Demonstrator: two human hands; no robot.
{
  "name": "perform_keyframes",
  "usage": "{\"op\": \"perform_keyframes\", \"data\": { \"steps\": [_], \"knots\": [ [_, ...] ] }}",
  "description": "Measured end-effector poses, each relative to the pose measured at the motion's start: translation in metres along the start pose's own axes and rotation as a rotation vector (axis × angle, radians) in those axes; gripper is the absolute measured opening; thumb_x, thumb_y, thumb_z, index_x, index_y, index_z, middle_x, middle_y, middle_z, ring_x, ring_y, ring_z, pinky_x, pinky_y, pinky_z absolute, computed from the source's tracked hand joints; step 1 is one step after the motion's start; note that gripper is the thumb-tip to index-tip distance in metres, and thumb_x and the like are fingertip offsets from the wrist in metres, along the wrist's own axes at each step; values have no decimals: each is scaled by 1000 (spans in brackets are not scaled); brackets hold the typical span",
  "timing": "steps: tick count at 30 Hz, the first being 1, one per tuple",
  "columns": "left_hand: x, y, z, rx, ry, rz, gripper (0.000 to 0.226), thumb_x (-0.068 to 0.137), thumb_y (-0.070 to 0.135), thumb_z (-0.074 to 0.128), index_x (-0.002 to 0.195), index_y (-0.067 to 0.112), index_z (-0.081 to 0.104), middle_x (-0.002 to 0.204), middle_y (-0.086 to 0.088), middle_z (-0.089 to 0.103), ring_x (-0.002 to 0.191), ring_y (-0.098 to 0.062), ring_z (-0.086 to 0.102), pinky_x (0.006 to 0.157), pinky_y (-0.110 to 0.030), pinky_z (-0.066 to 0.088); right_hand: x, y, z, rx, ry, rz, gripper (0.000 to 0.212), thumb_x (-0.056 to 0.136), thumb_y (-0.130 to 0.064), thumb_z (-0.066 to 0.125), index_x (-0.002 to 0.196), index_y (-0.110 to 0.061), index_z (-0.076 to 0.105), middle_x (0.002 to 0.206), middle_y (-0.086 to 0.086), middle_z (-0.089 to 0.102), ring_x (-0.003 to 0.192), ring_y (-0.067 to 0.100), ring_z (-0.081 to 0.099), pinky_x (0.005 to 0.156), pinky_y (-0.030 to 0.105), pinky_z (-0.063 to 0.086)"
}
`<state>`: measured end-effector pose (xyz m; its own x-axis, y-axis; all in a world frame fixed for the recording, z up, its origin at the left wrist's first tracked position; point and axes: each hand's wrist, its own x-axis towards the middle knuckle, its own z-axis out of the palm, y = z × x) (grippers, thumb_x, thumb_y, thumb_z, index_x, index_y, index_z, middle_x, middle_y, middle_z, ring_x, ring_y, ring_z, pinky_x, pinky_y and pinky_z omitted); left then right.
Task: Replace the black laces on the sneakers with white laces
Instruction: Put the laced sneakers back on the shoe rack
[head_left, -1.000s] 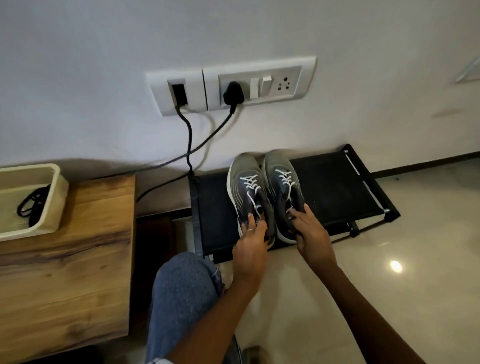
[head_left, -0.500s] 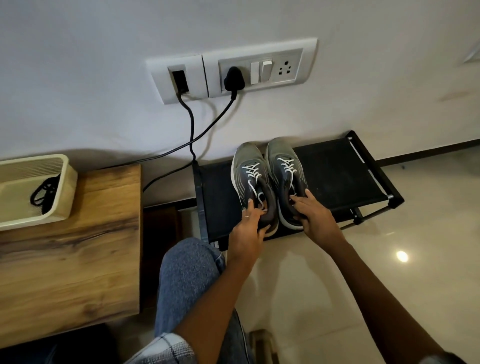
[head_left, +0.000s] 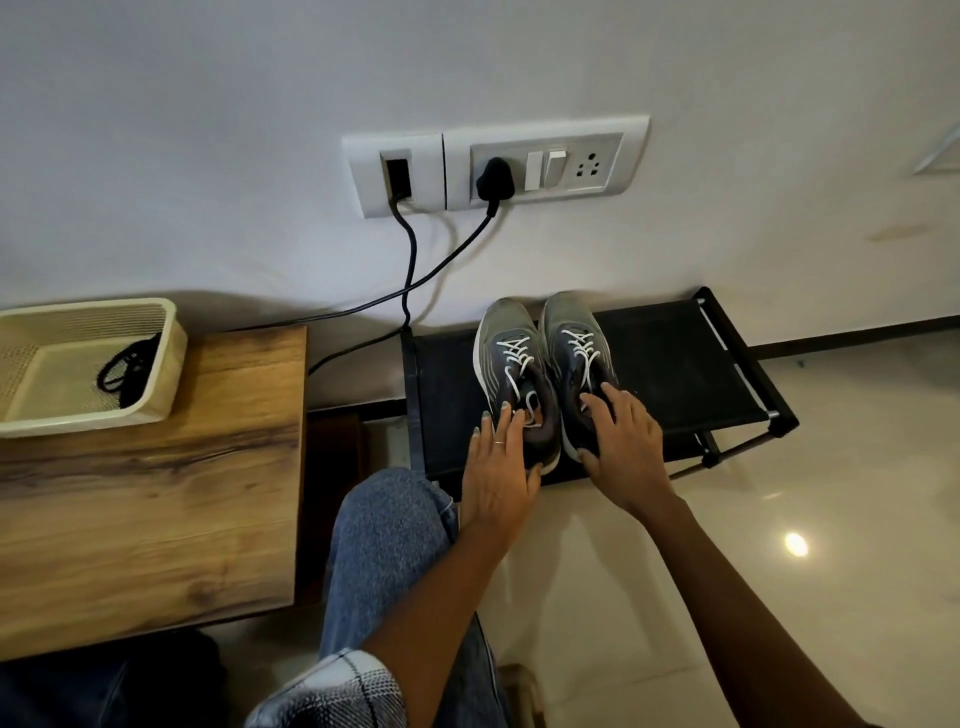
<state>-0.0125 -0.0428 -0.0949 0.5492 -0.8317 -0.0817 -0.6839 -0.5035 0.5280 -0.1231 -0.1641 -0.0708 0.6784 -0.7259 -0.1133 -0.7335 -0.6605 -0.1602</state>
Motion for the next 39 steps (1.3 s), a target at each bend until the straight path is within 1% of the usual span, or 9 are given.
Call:
{"op": "perform_keyframes", "data": {
  "steps": [10,14,22,25,29,31,33,36,39],
  "knots": [
    [-10,8,-39,26,65,79,67,96,25,49,152,12,14,159,-7,19,147,-25,11,118,-32,-4,-7,-42,-28,102,63,-10,68,91,-28,57,149,-15,25,157,9,19,146,27,10,117,43,10],
    [-18,2,-71,-12,146,106,62,96,23,50,150,10,22,155,-10,28,146,-26,17,119,-32,-2,-14,-72,-39,159,106,-98,65,91,-27,57,148,-14,28,156,8,23,146,26,13,117,42,11],
    [-57,-46,-140,8,318,40,58,98,21,45,150,10,23,156,-9,27,146,-22,18,115,-26,-6,-32,-169,-49,209,110,-319,62,96,-29,48,150,-16,22,158,5,17,147,22,9,118,39,5],
    [-83,-78,-172,38,387,-14,58,96,22,46,150,11,25,154,-7,31,145,-22,22,115,-27,-4,-44,-217,-49,224,130,-419,60,92,-30,51,146,-12,34,154,11,30,144,28,23,115,44,17],
    [-118,-127,-209,87,500,-133,58,90,32,34,142,6,42,140,-14,51,133,-31,44,115,-42,21,-60,-286,-46,249,130,-580,56,85,-34,46,133,-6,51,138,15,50,129,34,47,105,46,37],
    [-135,-152,-225,69,562,-193,55,88,26,42,139,5,45,135,-16,55,129,-31,48,113,-45,25,-68,-321,-43,232,99,-672,52,84,-32,41,124,-3,58,127,17,59,115,35,58,94,48,49],
    [-149,-174,-239,52,594,-246,53,89,18,49,140,5,43,134,-15,55,129,-29,47,115,-44,23,-76,-352,-39,212,61,-764,56,83,-30,38,130,-3,53,133,17,54,121,35,53,98,49,45],
    [-170,-212,-255,21,649,-331,53,93,17,51,143,8,37,137,-12,52,131,-24,43,116,-39,18,-87,-398,-34,195,17,-874,55,92,-25,45,144,-9,35,150,9,35,140,27,29,113,43,25],
    [-185,-245,-268,-21,697,-443,55,94,21,51,145,10,34,143,-13,47,135,-24,38,118,-39,19,-88,-439,-30,172,-11,-951,58,92,-20,53,146,-12,32,152,7,30,142,24,24,113,41,22]
  ]
}}
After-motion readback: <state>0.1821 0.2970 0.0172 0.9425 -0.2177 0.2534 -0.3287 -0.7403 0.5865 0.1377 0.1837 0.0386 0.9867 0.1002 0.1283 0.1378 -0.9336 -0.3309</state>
